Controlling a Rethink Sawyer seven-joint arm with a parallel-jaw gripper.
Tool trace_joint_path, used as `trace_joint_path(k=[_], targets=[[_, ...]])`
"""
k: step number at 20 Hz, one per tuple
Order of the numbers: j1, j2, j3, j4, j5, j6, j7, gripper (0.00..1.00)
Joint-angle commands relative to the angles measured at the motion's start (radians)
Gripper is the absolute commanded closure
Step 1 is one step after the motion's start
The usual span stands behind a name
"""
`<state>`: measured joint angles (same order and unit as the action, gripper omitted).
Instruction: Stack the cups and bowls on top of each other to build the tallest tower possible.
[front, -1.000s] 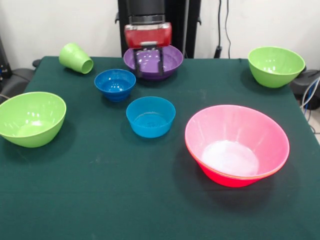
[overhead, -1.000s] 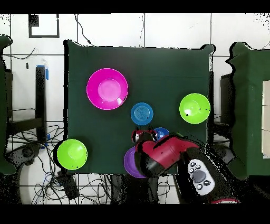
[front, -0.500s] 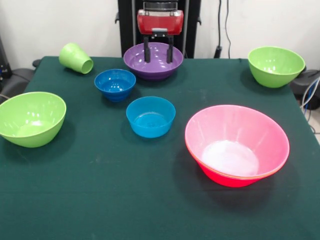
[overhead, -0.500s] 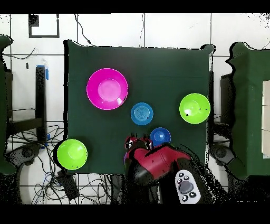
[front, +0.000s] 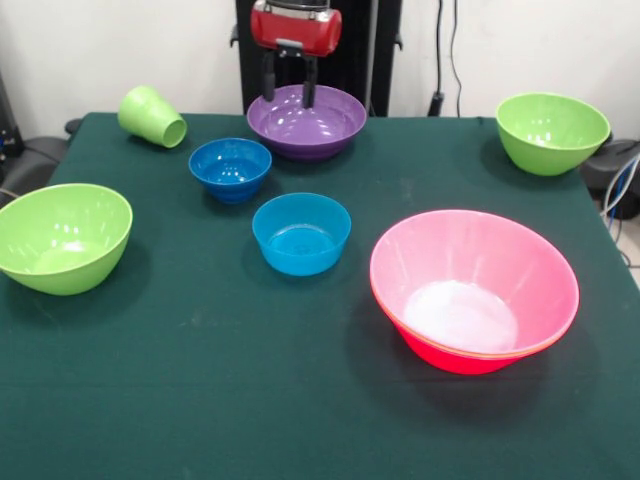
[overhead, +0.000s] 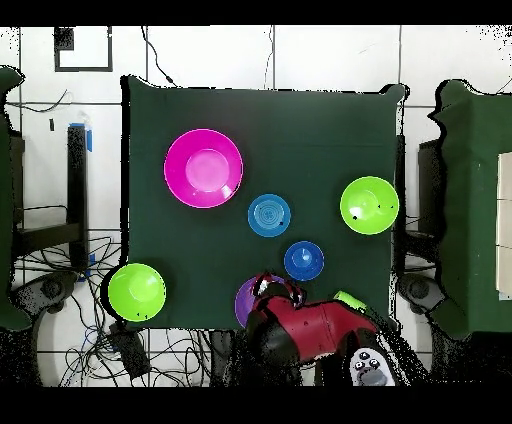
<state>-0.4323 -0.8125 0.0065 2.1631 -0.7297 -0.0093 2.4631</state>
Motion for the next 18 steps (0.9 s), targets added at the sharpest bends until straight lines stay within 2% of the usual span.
trace_joint_path(k=[1, 5, 11, 18], targets=[[0.036, 0.148, -0.034, 0.069, 0.095, -0.078, 0.173, 0.0], [0.085, 0.196, -0.074, 0.056, 0.137, -0.142, 0.188, 0.0], [0.143, 0.245, -0.088, 0.045, 0.226, -0.215, 0.201, 0.0], [0.19, 0.214, -0.045, 0.086, 0.344, -0.218, 0.217, 0.0]])
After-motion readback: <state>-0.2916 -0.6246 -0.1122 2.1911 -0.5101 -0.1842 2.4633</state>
